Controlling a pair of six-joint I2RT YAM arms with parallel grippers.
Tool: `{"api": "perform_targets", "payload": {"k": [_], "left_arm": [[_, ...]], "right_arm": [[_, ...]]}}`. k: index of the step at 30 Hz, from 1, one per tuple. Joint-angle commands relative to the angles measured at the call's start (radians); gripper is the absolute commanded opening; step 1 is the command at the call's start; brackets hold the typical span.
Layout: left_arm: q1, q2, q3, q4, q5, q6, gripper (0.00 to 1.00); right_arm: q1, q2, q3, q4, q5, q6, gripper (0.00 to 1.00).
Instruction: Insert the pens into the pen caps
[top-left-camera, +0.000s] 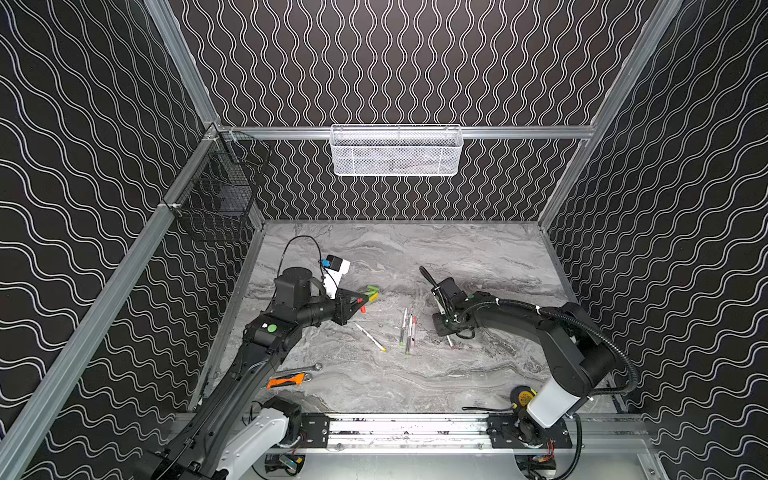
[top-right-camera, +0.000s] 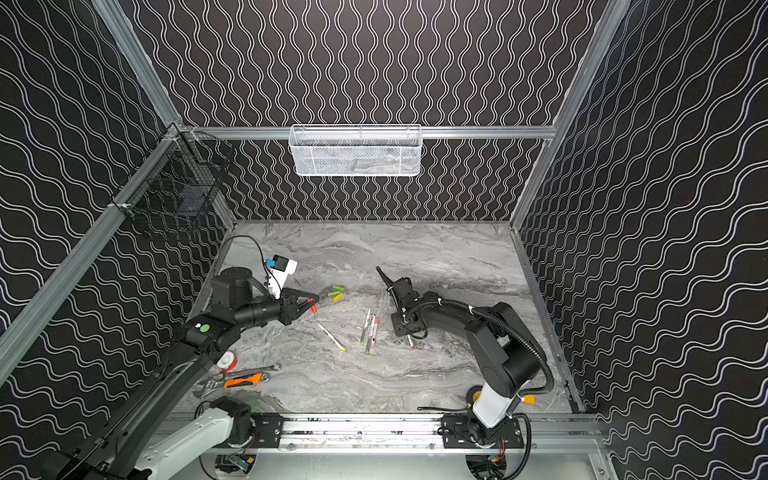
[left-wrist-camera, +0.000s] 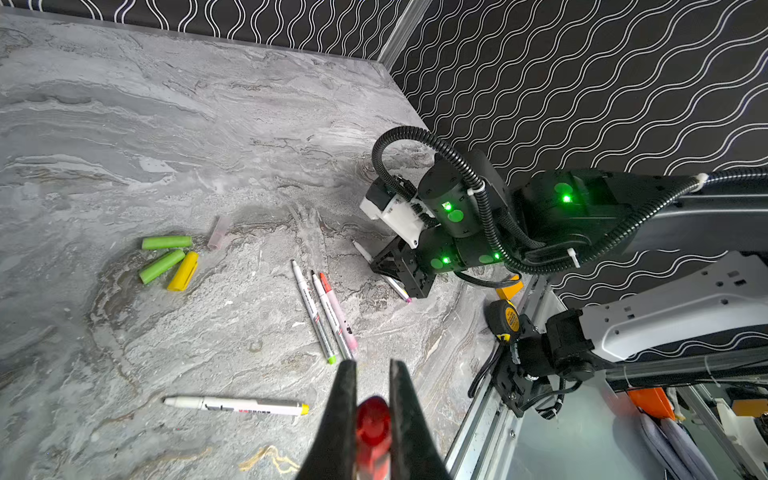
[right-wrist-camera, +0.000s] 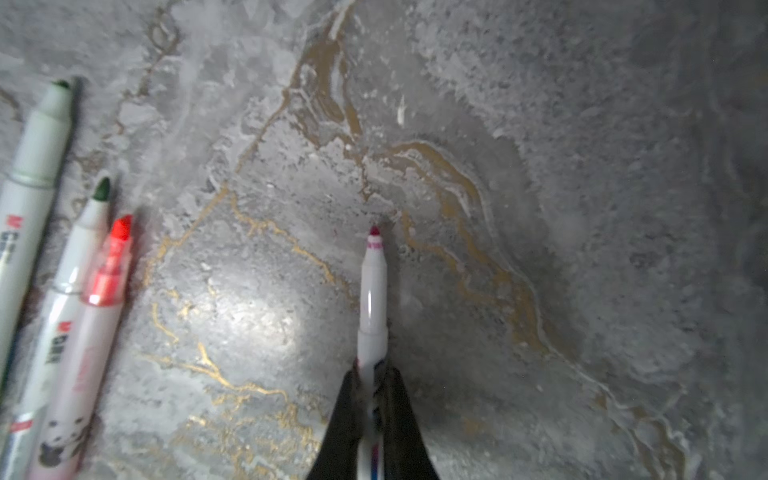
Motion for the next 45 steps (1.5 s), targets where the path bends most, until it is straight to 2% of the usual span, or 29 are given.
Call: {"api": "perform_targets", "payload": {"k": [1, 4, 12, 17, 25, 29, 39, 45], "left_arm": [[0.0, 0.002, -0.002, 0.03, 0.0, 0.003, 0.0], [0.0, 0.005, -0.002, 0.035, 0.002, 0.002, 0.0], [0.002, -0.001, -0.009, 0.054, 0.023, -0.006, 0.0], [0.0, -0.011, -0.021, 0.107, 0.084, -0.026, 0.0], [0.003, -0.055, -0.052, 0.203, 0.172, -0.069, 0.0], [0.006, -0.059, -0.068, 0.277, 0.253, -0.108, 0.0], [0.029, -0.046, -0.107, 0.443, 0.399, -0.211, 0.0], [0.027, -0.044, -0.106, 0.438, 0.401, -0.206, 0.0]], "right_arm": [[0.001, 0.003, -0.003, -0.078, -0.076, -0.023, 0.02], [0.006, -0.044, 0.002, -0.037, -0.128, -0.053, 0.0], [0.065, -0.244, -0.054, 0.165, -0.354, -0.136, 0.0], [0.169, -0.344, -0.079, 0.281, -0.465, -0.191, 0.0], [0.246, -0.441, -0.126, 0.458, -0.661, -0.197, 0.0], [0.279, -0.466, -0.137, 0.5, -0.683, -0.204, 0.0], [0.286, -0.51, -0.174, 0.56, -0.663, -0.21, 0.0], [0.286, -0.506, -0.168, 0.592, -0.648, -0.206, 0.0]]}}
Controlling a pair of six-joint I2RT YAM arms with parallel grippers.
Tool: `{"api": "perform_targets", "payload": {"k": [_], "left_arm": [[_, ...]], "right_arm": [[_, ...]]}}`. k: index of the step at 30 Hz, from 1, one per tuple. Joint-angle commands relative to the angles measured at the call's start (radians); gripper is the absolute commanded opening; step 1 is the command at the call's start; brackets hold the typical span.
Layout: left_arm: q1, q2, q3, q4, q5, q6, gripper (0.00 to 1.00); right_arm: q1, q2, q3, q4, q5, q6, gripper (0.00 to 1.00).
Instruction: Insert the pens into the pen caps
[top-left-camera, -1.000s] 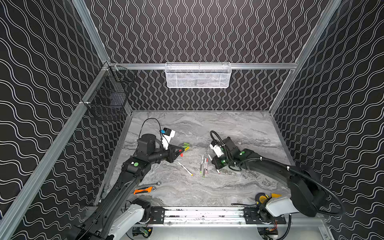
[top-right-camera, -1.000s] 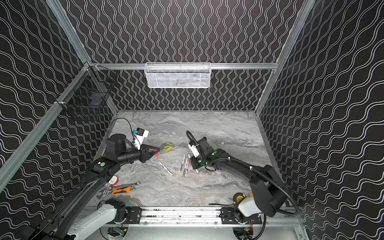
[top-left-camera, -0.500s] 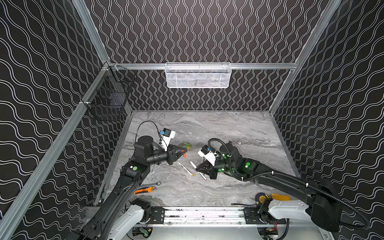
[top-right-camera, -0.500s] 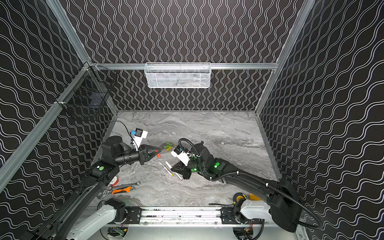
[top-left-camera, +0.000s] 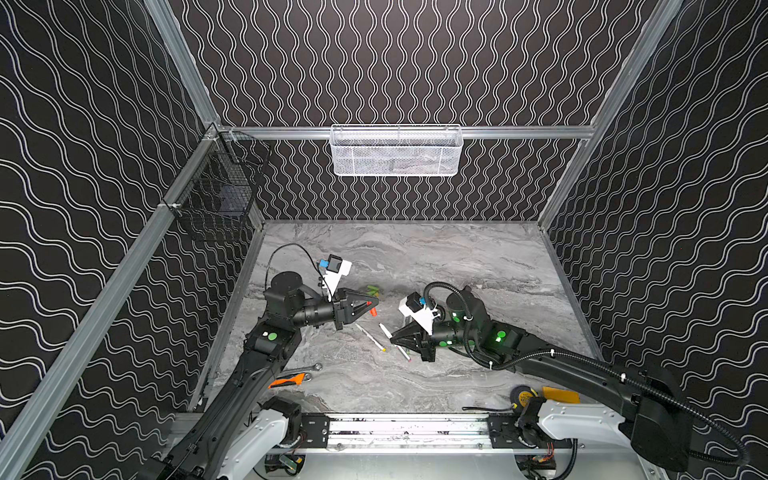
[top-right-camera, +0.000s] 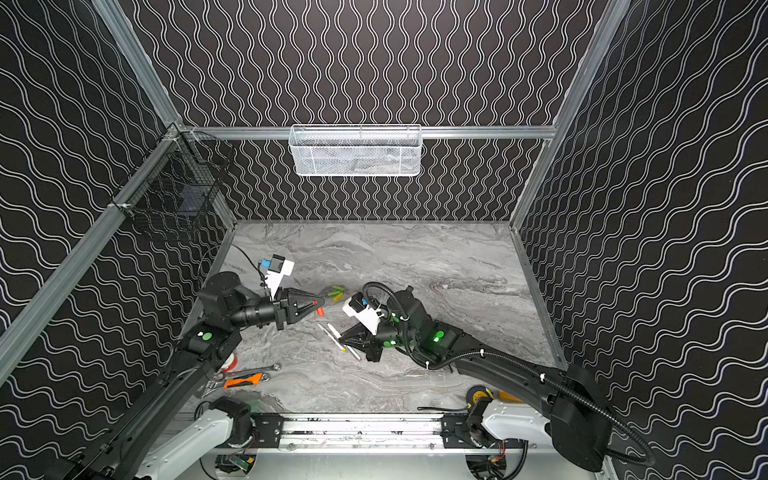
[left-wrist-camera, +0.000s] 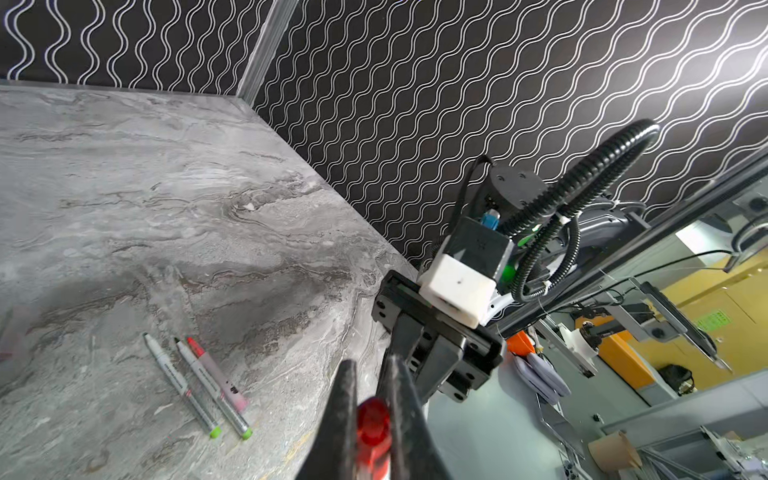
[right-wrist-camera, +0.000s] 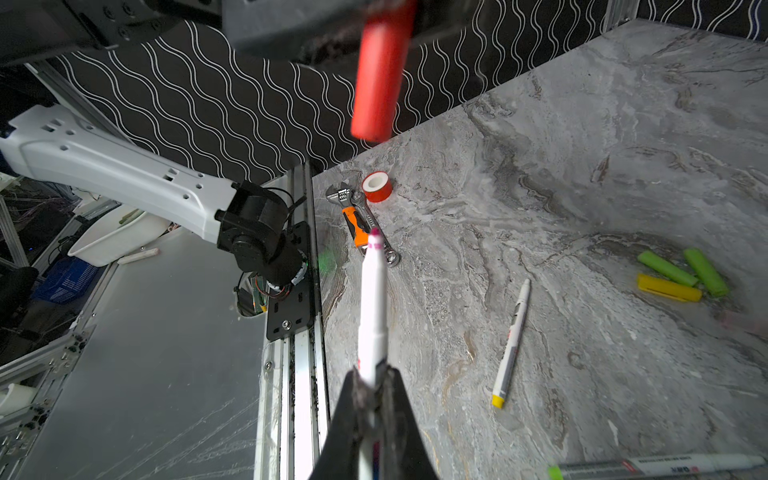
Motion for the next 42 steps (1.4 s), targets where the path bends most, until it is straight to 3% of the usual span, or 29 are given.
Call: {"api": "perform_targets", "payload": {"k": [1, 30, 42], "left_arm": [[0.001, 0.001, 0.001, 0.047, 0.023, -0.015, 0.0], [0.002, 0.009, -0.004, 0.062, 0.031, -0.025, 0.0], [0.001, 0.013, -0.017, 0.12, 0.047, -0.065, 0.0]], "right_arm": [[0.001, 0.004, 0.013, 0.064, 0.007, -0.014, 0.0], [0.003, 0.032, 0.041, 0.161, 0.013, -0.014, 0.0], [0.003, 0.048, 0.034, 0.285, 0.033, 0.021, 0.0]]}}
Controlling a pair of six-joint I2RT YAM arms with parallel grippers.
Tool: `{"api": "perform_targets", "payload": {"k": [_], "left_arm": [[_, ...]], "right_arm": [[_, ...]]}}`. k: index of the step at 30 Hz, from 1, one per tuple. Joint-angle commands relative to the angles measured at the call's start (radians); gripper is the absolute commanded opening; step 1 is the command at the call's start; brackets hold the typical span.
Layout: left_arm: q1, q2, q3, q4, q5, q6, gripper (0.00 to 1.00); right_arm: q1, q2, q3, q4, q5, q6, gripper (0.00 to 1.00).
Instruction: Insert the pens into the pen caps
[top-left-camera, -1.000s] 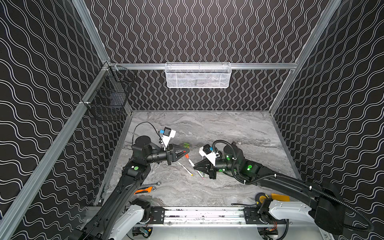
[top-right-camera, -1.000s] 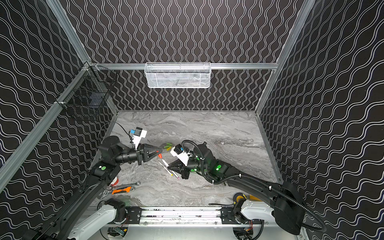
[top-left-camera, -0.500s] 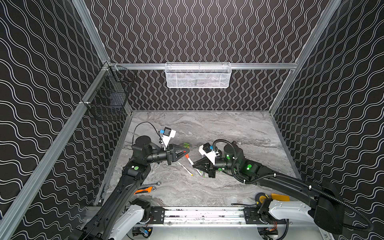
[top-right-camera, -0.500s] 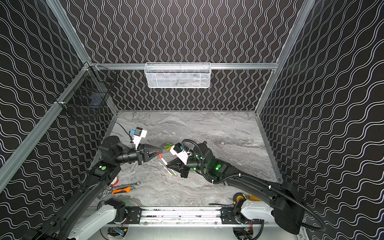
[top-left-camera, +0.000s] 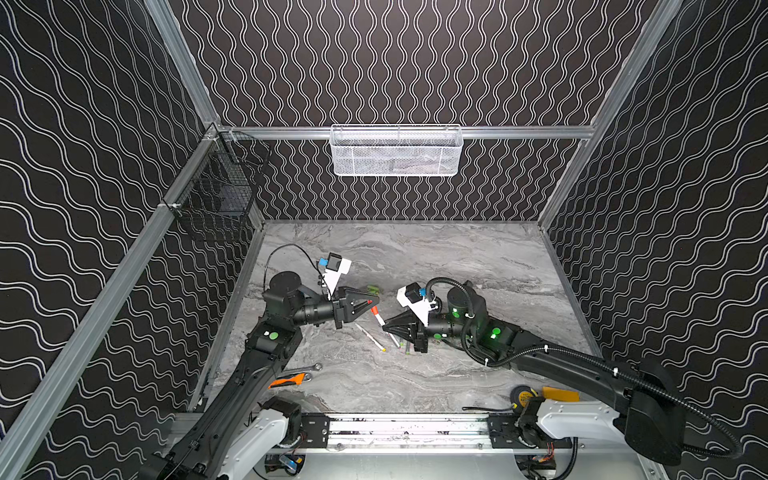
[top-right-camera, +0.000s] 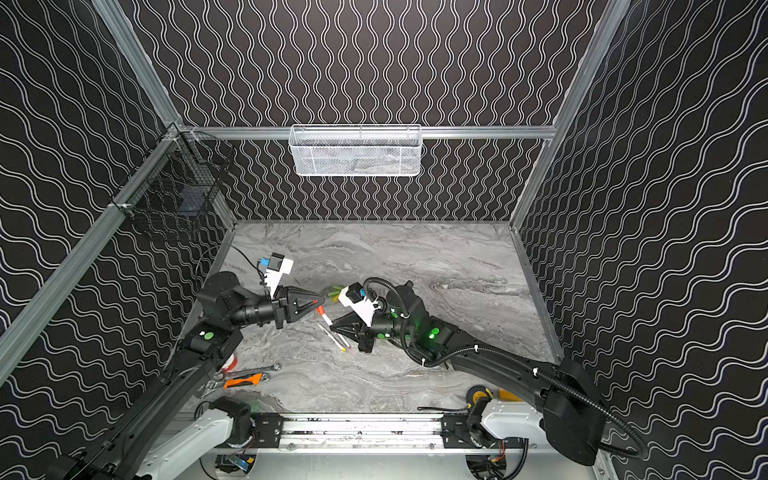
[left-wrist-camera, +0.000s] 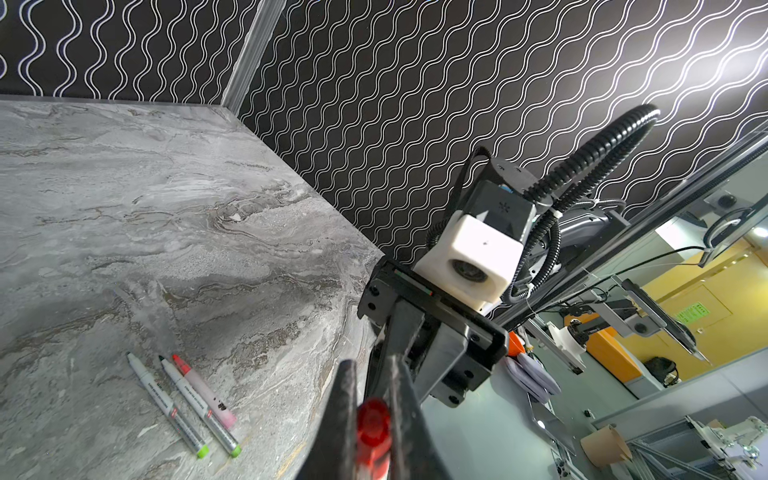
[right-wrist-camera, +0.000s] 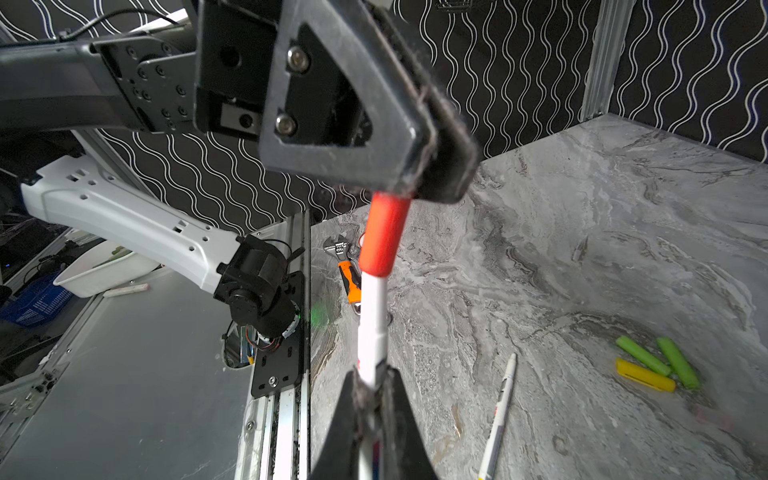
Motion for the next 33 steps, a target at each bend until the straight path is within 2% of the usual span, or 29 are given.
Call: {"api": "perform_targets", "payload": {"k": [1, 9, 27, 33], "left_arm": [[0.0, 0.003, -0.005, 0.036, 0.02, -0.018, 0.0], [-0.001, 0.006, 0.01, 0.026, 0.027, -0.015, 0.0], [-0.027, -0.002, 0.03, 0.004, 0.006, 0.004, 0.0], [-0.027, -0.003, 0.049, -0.05, -0.009, 0.051, 0.17]], "right_arm": [[0.001, 0.002, 0.001, 0.123, 0.018, 0.016, 0.0], [0.0, 0.003, -0.008, 0.204, 0.083, 0.043, 0.0], [0.002, 0.046, 0.044, 0.326, 0.073, 0.131, 0.0], [0.0, 0.045, 0.081, 0.287, 0.082, 0.15, 0.0]]}}
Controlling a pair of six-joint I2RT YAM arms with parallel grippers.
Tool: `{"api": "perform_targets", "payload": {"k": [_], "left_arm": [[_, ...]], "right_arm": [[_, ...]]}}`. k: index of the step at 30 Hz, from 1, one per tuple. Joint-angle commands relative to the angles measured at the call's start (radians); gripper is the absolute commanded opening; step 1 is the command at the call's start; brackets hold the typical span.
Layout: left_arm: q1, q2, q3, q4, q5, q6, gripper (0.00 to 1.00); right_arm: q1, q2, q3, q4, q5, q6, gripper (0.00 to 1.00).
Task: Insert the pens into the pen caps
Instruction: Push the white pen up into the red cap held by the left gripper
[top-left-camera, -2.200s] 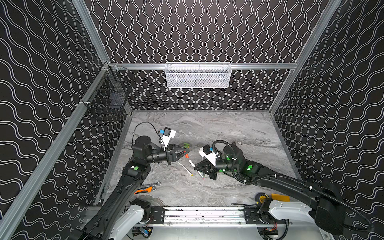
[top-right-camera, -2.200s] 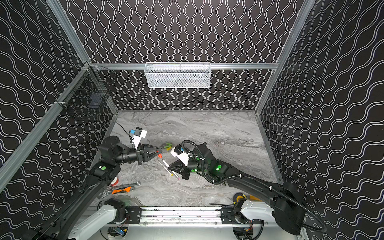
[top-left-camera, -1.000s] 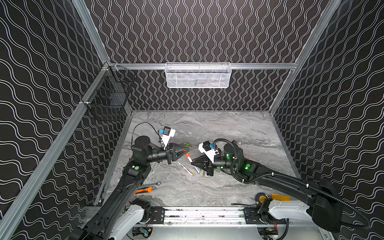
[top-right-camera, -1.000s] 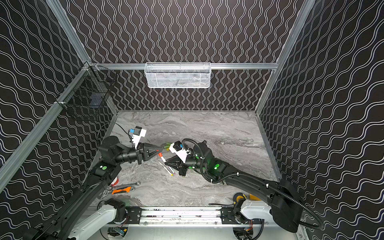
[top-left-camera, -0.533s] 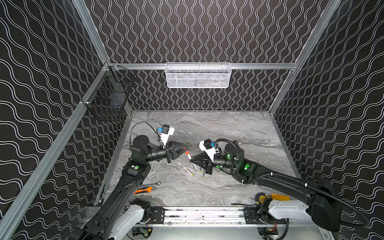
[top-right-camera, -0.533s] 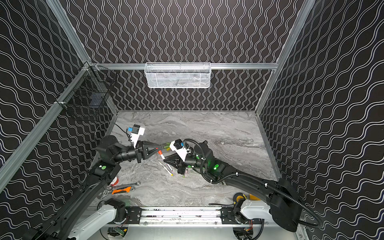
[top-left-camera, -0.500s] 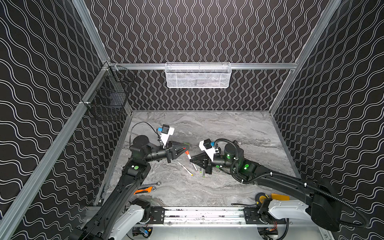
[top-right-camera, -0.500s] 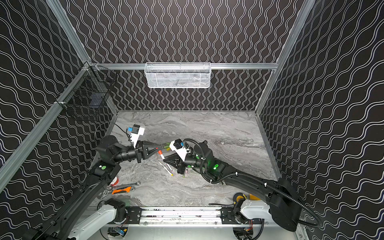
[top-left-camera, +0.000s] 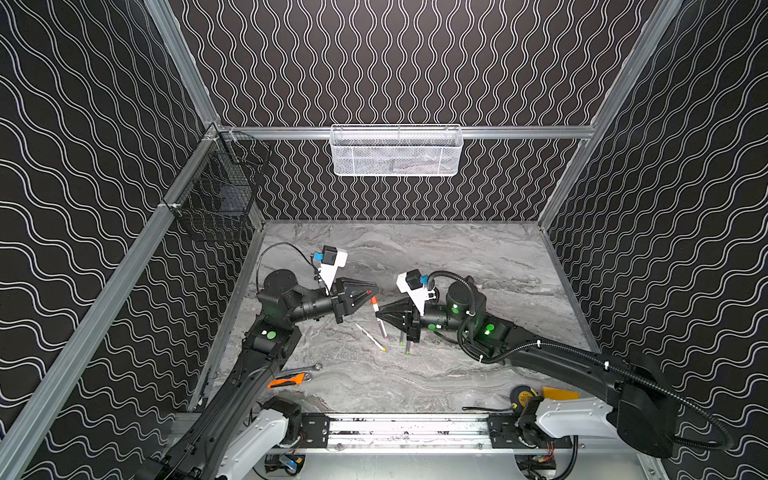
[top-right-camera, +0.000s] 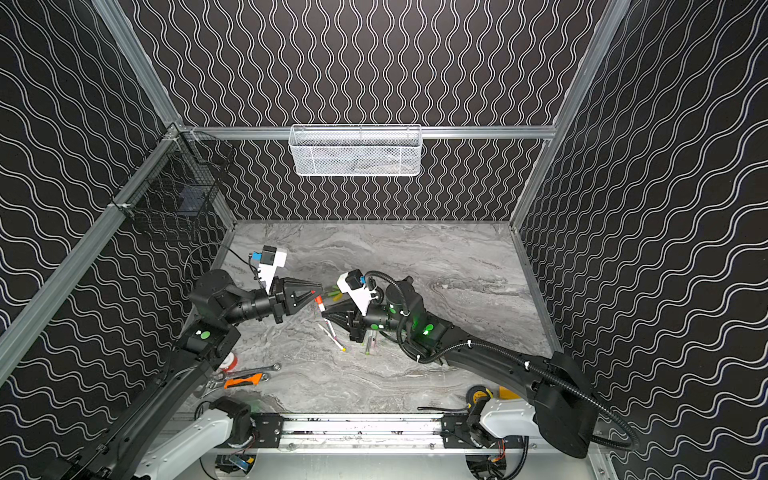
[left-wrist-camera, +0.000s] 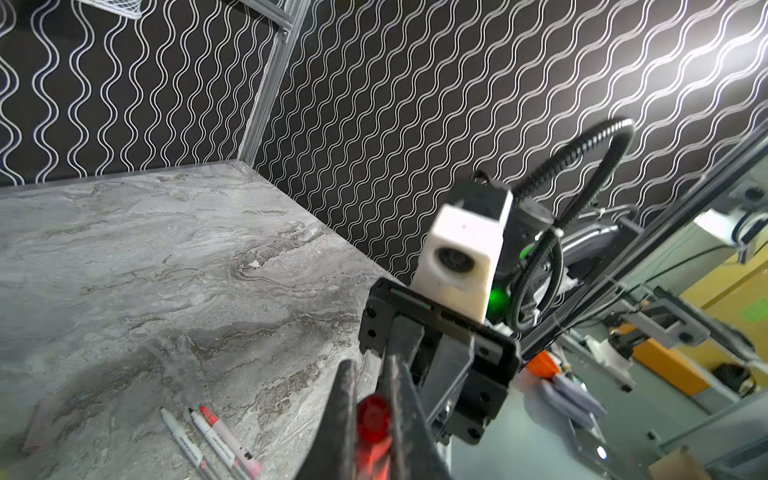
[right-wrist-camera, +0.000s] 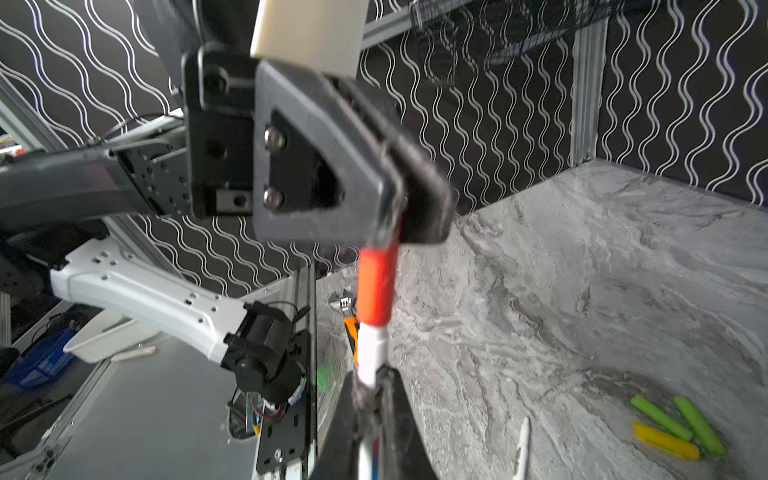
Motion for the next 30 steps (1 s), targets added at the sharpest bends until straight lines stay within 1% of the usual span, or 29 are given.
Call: {"api": "perform_targets", "payload": {"k": [1, 3, 7, 8, 10, 12, 15, 17, 20, 23, 28, 30], "left_arm": [[-0.008, 0.004, 0.005, -0.095, 0.059, 0.02, 0.2], [-0.008, 0.003, 0.007, -0.087, 0.057, 0.016, 0.29], [-0.007, -0.006, 0.009, -0.032, 0.061, -0.017, 0.57], [-0.008, -0.01, 0.01, -0.015, 0.063, -0.028, 0.62], [-0.008, -0.018, 0.014, 0.002, 0.063, -0.036, 0.68], [-0.008, -0.025, 0.015, 0.006, 0.064, -0.032, 0.71], [-0.008, -0.03, 0.004, 0.033, 0.079, -0.039, 0.72], [-0.01, -0.037, -0.015, 0.094, 0.096, -0.074, 0.72], [-0.018, -0.046, -0.038, 0.182, 0.104, -0.122, 0.73], [-0.057, -0.047, -0.022, 0.128, 0.069, -0.071, 0.74], [-0.146, -0.01, -0.007, 0.146, 0.022, -0.039, 0.74], [-0.174, 0.014, 0.004, 0.152, 0.006, -0.029, 0.74]], "right_arm": [[0.0, -0.007, 0.028, 0.125, 0.044, 0.014, 0.0], [0.001, -0.011, 0.033, 0.119, 0.041, 0.017, 0.0], [-0.001, -0.009, 0.057, 0.071, 0.023, 0.034, 0.0], [-0.001, -0.008, 0.067, 0.051, 0.015, 0.037, 0.0], [-0.001, -0.01, 0.08, 0.011, 0.011, 0.039, 0.0], [-0.002, -0.019, 0.083, -0.01, 0.013, 0.05, 0.0], [-0.015, -0.04, 0.083, -0.014, 0.008, 0.103, 0.0], [-0.039, -0.05, 0.094, -0.015, -0.007, 0.171, 0.0], [-0.083, -0.057, 0.109, -0.005, -0.068, 0.277, 0.0], [-0.117, -0.069, 0.103, 0.047, -0.141, 0.368, 0.0], [-0.122, -0.096, 0.117, 0.027, -0.197, 0.378, 0.0], [-0.123, -0.105, 0.106, 0.049, -0.215, 0.396, 0.0]]}}
